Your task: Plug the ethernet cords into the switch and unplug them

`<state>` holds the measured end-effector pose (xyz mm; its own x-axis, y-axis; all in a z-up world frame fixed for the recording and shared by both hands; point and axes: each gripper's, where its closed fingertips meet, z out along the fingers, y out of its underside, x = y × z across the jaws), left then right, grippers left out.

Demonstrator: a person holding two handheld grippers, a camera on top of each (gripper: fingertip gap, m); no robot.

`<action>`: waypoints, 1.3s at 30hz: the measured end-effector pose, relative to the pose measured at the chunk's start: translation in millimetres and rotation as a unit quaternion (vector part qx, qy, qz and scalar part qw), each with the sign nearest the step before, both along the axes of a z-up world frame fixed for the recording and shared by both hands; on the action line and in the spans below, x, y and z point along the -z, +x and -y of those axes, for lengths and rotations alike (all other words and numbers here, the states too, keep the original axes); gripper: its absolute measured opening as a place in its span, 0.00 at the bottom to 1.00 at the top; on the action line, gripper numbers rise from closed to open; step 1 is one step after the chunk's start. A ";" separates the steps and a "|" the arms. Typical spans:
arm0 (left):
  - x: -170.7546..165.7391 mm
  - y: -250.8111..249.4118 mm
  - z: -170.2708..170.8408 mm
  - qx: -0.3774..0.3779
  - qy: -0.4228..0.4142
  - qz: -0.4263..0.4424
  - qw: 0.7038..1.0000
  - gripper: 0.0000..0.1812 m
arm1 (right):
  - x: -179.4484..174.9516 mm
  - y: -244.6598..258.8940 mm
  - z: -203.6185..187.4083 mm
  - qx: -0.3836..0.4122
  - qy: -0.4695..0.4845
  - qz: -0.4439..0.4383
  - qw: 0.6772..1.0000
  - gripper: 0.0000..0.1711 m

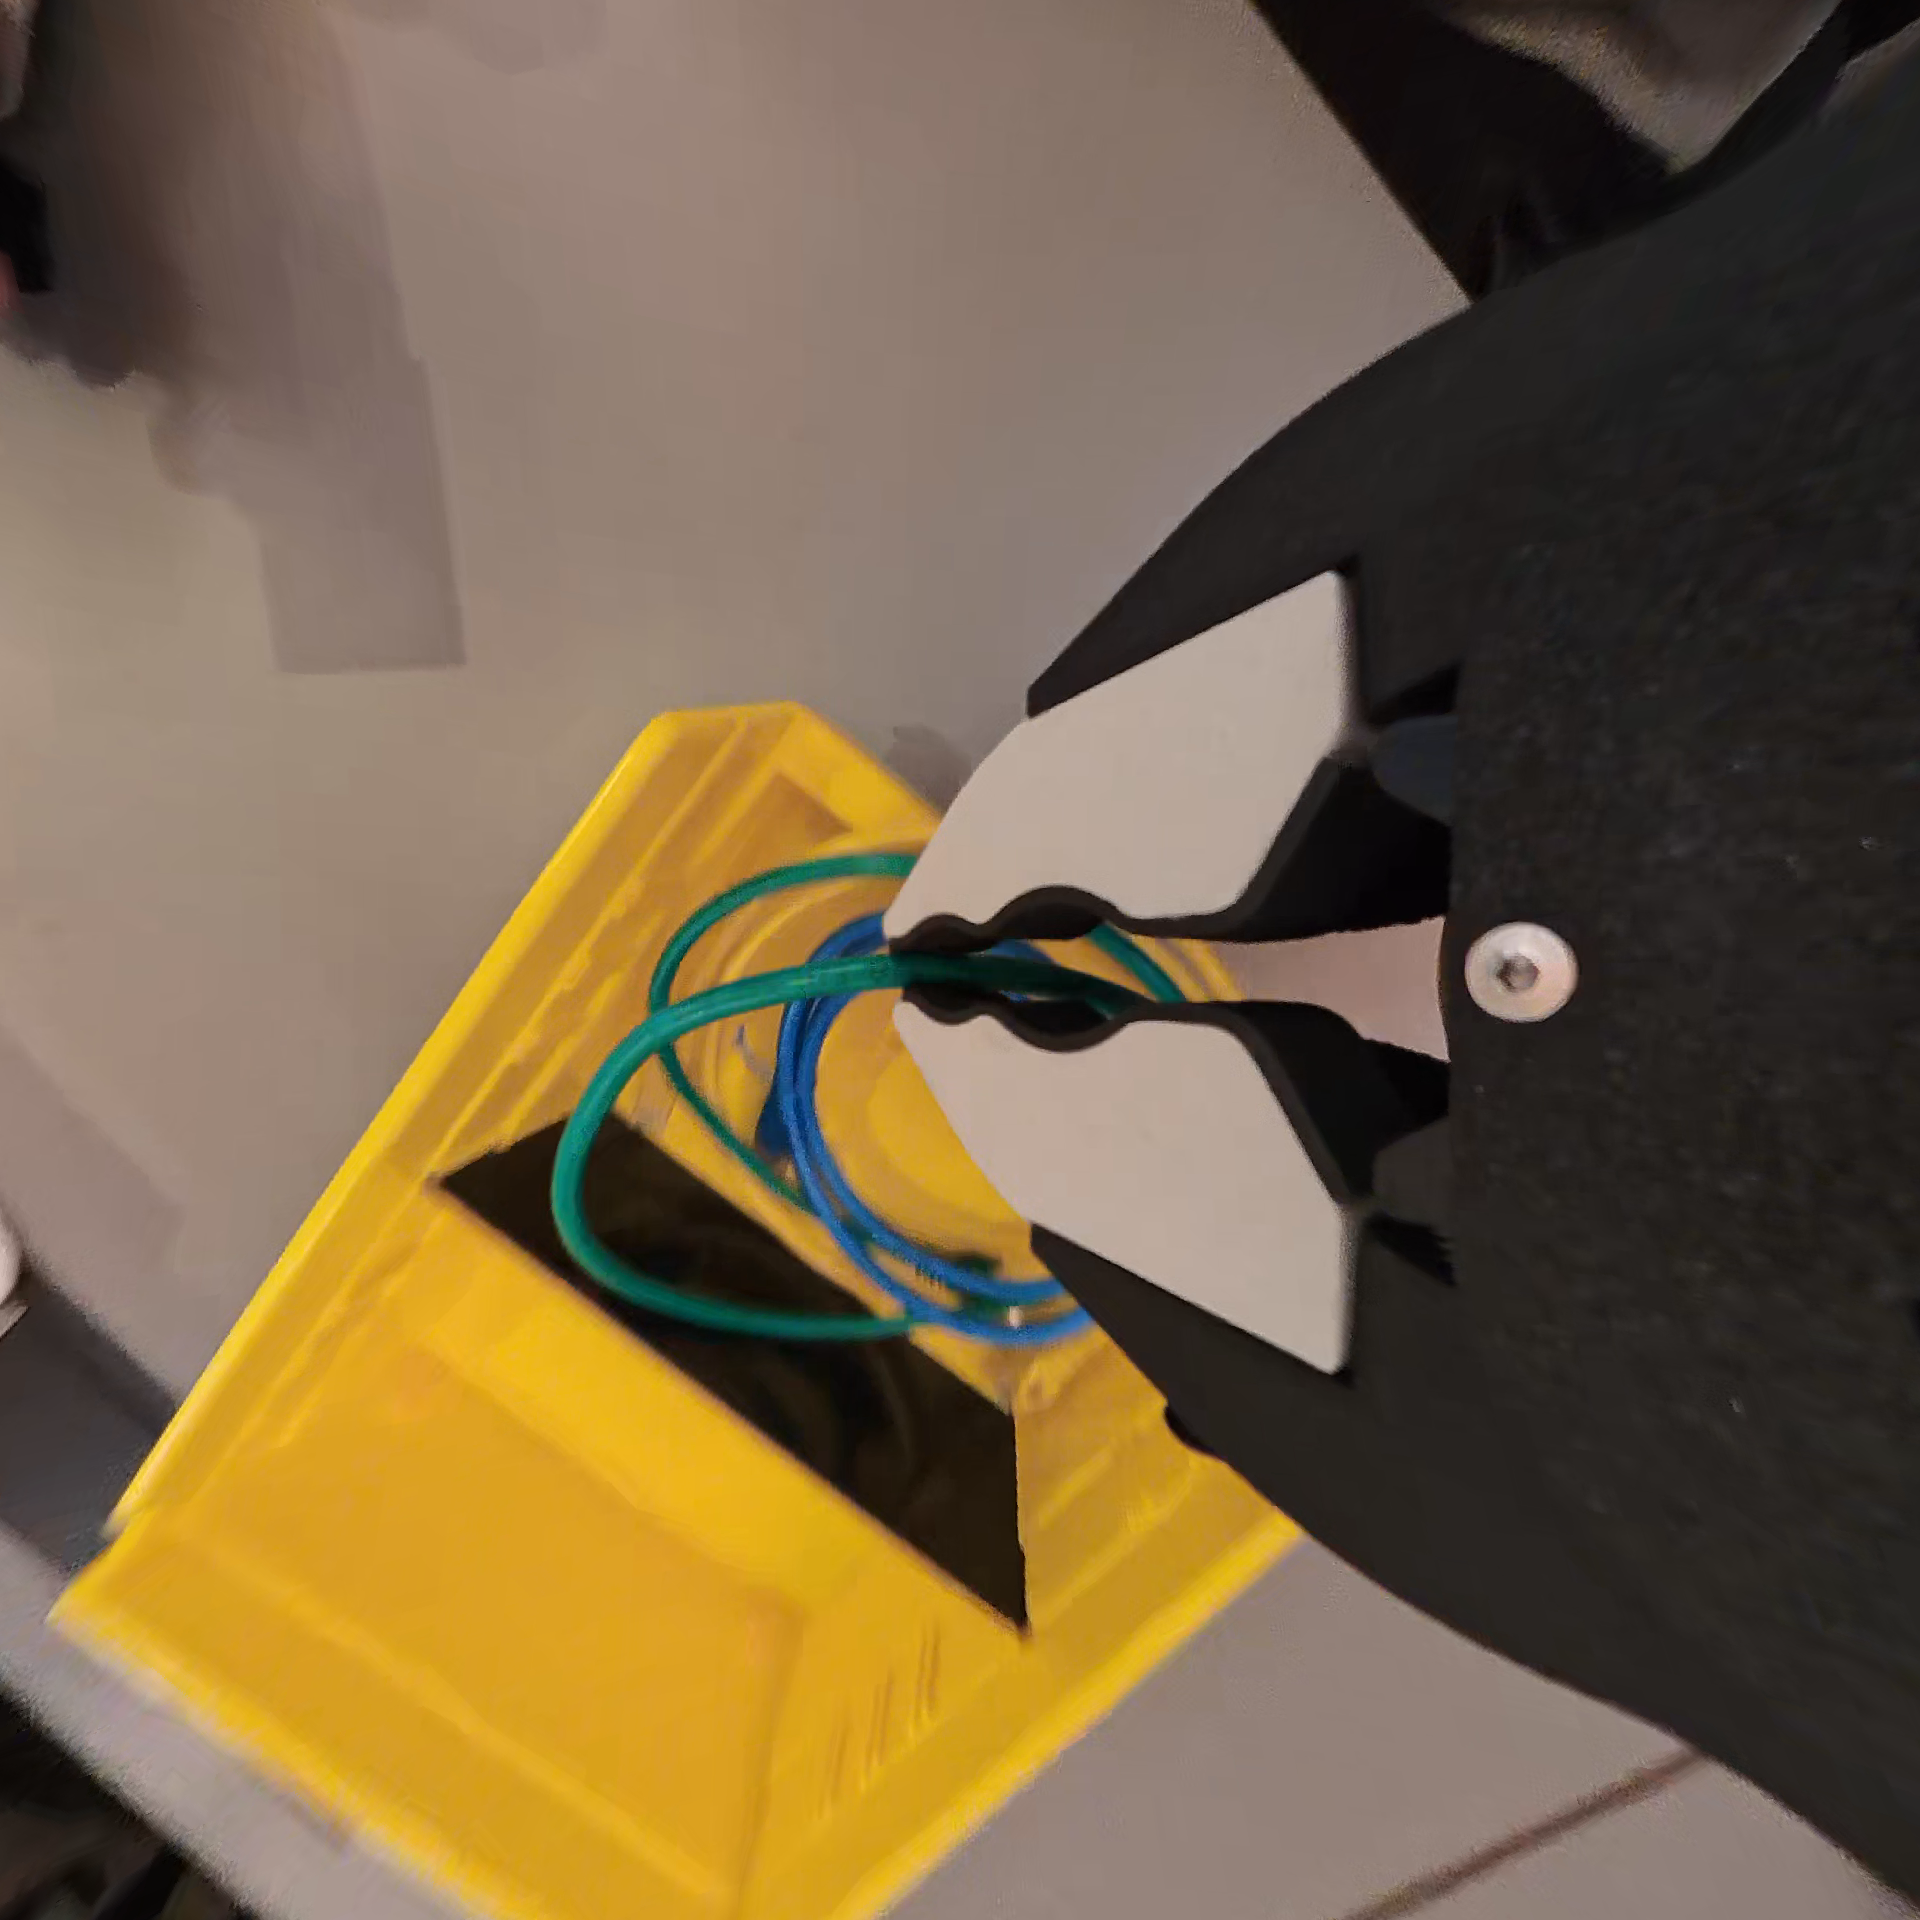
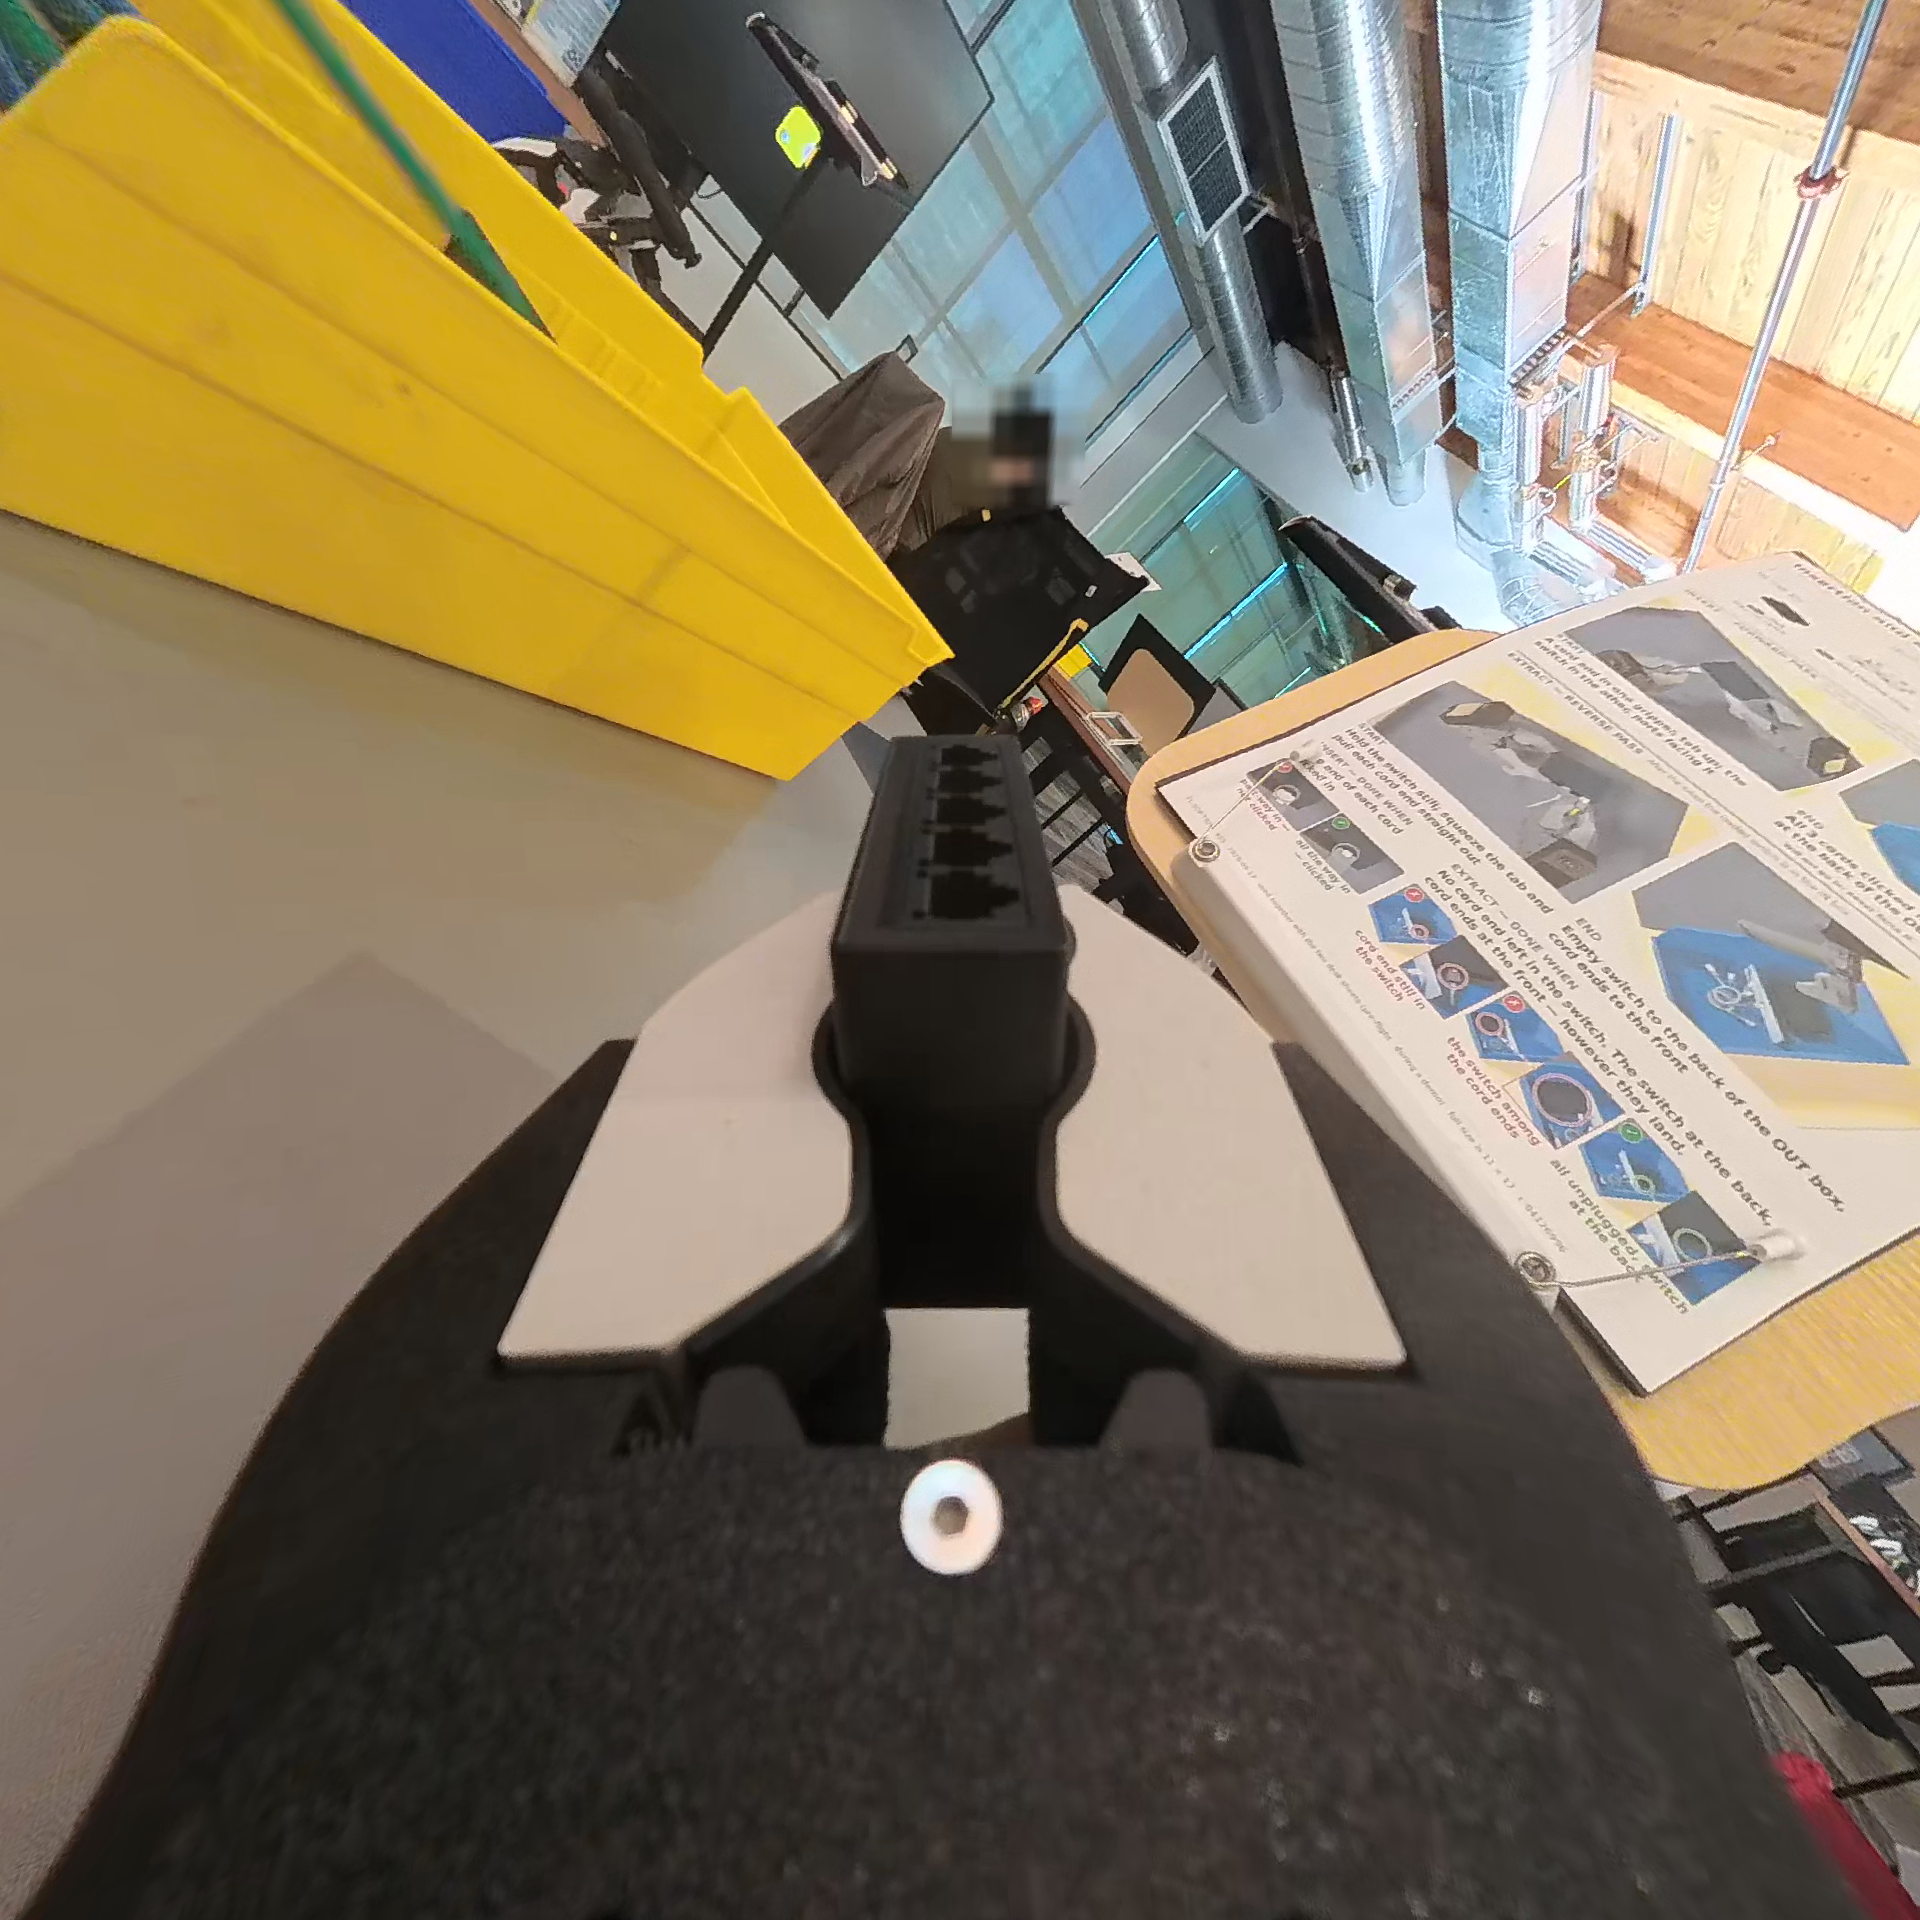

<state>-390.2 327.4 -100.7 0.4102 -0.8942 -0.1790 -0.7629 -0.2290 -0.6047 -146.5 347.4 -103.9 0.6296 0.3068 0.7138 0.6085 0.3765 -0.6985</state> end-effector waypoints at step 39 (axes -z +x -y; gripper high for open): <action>61.2 96.9 203.0 0.342 0.222 -0.113 0.906 0.03 | -16.2 30.3 -2.7 0.038 0.008 -0.067 0.997 0.18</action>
<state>-293.3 124.5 -161.8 -0.3038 -0.7452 -0.5936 -0.7507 0.5709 -0.3325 -116.2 350.2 -87.6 0.7406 0.2442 0.6260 0.5369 0.3450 -0.7698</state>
